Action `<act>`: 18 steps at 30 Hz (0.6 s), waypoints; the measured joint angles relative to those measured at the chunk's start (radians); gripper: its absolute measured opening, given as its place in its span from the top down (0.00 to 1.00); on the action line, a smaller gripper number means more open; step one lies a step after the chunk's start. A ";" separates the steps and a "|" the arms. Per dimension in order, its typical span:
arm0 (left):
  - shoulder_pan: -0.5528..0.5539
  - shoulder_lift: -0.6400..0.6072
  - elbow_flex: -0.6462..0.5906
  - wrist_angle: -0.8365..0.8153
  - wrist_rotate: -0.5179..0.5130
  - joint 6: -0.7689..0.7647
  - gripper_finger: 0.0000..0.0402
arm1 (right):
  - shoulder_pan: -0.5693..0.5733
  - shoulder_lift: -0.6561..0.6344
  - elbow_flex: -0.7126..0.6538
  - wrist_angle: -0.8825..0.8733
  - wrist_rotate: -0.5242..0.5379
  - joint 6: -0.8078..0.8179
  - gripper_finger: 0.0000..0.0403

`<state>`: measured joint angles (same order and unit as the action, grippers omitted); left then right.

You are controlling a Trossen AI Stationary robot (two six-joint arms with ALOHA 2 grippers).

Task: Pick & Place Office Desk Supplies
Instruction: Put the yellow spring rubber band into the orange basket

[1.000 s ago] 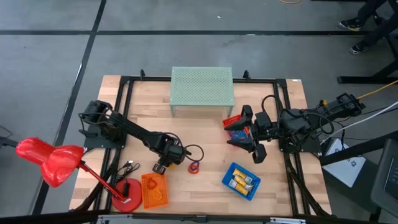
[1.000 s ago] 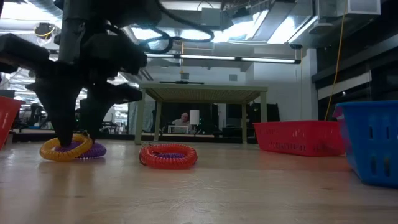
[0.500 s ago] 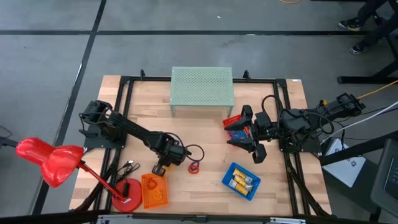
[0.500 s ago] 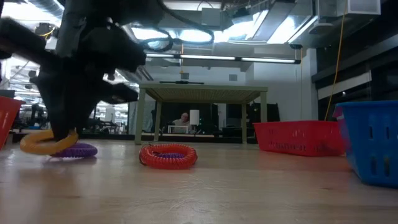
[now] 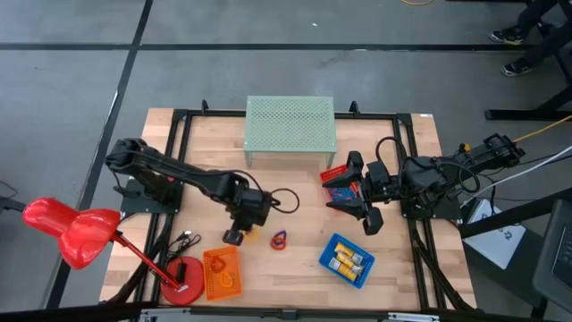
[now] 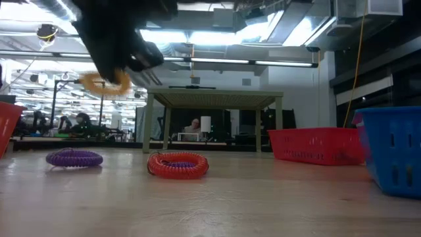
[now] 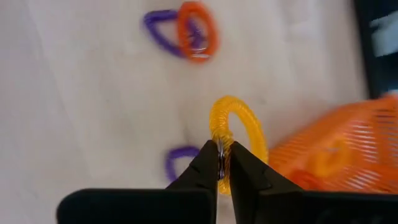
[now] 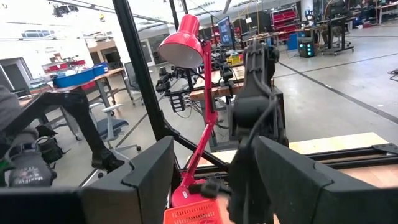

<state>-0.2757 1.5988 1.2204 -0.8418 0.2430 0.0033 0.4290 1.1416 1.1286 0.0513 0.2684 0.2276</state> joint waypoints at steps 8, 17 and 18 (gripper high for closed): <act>-0.081 -0.090 0.000 -0.029 0.278 -0.078 0.97 | 0.000 0.000 0.000 -0.006 -0.041 0.000 0.43; -0.245 -0.045 -0.099 0.106 0.254 -0.186 0.97 | 0.000 0.000 0.000 -0.015 -0.041 0.001 0.43; -0.258 -0.042 -0.118 0.134 0.254 -0.206 0.97 | 0.000 0.000 0.000 -0.016 -0.041 0.003 0.43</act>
<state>-0.5340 1.5566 1.1027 -0.7082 0.4974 -0.2025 0.4290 1.1412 1.1282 0.0357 0.2271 0.2303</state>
